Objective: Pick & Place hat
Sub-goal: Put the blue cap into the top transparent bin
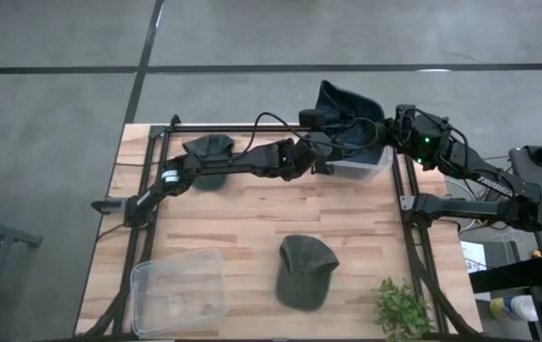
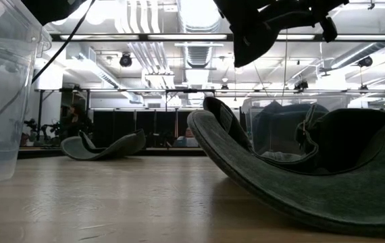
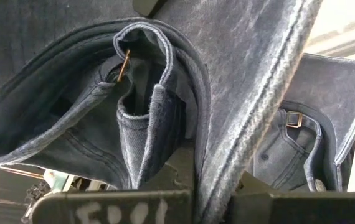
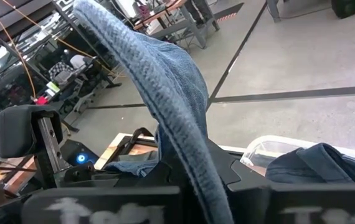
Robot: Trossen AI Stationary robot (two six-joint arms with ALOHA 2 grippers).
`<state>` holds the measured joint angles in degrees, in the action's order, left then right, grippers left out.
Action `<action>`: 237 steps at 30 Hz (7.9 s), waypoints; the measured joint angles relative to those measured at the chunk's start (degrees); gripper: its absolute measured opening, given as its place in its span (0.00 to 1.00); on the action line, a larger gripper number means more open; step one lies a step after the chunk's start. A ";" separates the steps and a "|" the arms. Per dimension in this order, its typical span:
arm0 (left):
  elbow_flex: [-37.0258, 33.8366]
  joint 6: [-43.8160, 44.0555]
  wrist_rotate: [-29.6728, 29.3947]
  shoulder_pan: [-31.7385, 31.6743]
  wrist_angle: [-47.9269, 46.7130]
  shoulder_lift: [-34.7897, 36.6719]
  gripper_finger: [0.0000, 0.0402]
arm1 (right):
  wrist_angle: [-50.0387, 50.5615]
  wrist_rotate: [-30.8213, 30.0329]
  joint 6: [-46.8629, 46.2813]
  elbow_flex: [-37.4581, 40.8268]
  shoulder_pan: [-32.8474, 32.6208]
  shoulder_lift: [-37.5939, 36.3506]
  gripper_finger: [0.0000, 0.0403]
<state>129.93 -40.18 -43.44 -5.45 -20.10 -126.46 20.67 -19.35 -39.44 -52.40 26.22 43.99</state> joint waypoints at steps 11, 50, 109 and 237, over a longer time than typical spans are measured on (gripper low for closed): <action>0.00 -0.16 0.43 -0.04 -0.04 0.01 0.02 | 0.09 -0.11 0.02 0.00 0.04 0.00 0.02; 0.00 -1.22 -14.29 0.26 -1.77 1.17 0.35 | 0.79 -0.48 0.66 0.02 1.53 -0.19 0.03; -61.83 20.80 18.08 -6.29 9.14 45.95 0.35 | 15.17 19.38 1.50 0.29 9.94 -0.05 0.03; -61.86 24.93 21.64 -6.08 8.92 45.93 0.35 | 29.64 9.68 33.21 -21.42 17.51 51.49 0.02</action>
<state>68.07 -15.25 -21.80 -11.53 -11.18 -80.53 50.30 -9.67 -6.23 -73.82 43.73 95.48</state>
